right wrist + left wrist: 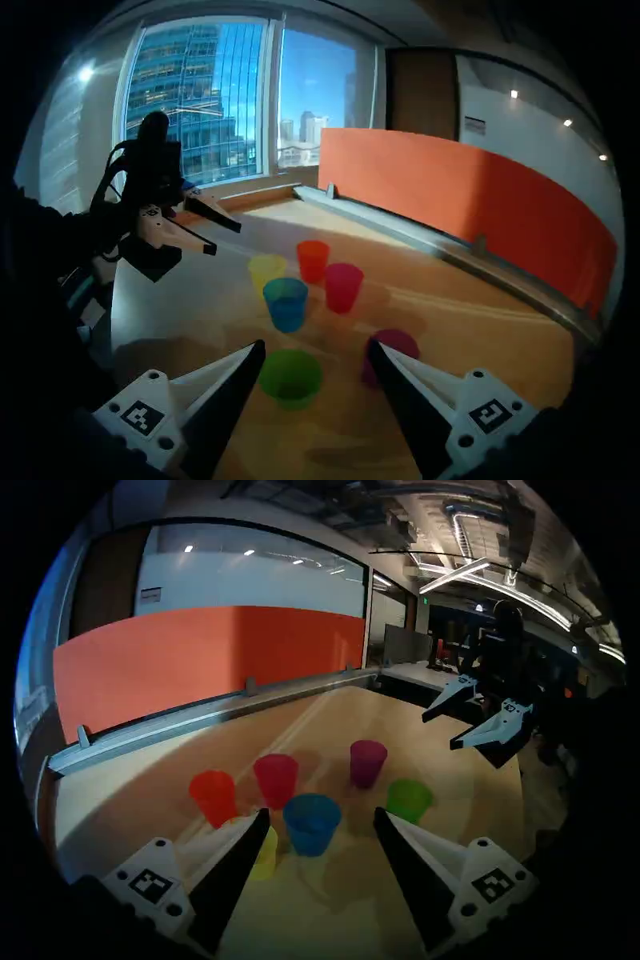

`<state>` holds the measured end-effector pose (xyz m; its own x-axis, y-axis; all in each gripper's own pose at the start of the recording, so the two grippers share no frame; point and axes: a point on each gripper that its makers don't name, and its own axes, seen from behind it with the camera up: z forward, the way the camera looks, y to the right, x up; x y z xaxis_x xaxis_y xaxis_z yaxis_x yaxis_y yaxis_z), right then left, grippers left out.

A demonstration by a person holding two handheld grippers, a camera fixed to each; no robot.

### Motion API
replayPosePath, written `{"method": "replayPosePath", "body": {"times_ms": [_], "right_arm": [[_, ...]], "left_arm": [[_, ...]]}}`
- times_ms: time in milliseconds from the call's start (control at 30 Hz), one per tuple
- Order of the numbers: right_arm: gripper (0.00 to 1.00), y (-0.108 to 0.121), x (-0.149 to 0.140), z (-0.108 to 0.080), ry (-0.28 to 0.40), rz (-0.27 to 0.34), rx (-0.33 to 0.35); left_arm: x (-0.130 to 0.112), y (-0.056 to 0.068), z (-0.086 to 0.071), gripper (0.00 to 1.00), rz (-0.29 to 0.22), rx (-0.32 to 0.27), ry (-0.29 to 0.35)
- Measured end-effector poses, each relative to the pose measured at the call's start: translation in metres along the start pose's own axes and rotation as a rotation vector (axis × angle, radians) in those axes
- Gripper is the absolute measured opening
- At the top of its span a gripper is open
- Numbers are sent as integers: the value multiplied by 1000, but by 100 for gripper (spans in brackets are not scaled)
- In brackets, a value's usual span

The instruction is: Pour water

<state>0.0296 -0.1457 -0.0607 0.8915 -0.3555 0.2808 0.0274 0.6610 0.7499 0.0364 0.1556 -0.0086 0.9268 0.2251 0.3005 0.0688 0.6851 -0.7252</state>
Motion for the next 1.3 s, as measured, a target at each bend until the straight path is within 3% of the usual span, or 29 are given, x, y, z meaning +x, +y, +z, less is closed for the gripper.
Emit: {"method": "replayPosePath", "body": {"times_ms": [600, 1300], "right_arm": [[99, -10, -48, 23, -95, -8, 31], [99, -23, -80, 34, -153, 7, 67]], "left_arm": [[-41, 1, 27, 97, -15, -21, -78], [-74, 7, 52, 97, 4, -53, -151]]}}
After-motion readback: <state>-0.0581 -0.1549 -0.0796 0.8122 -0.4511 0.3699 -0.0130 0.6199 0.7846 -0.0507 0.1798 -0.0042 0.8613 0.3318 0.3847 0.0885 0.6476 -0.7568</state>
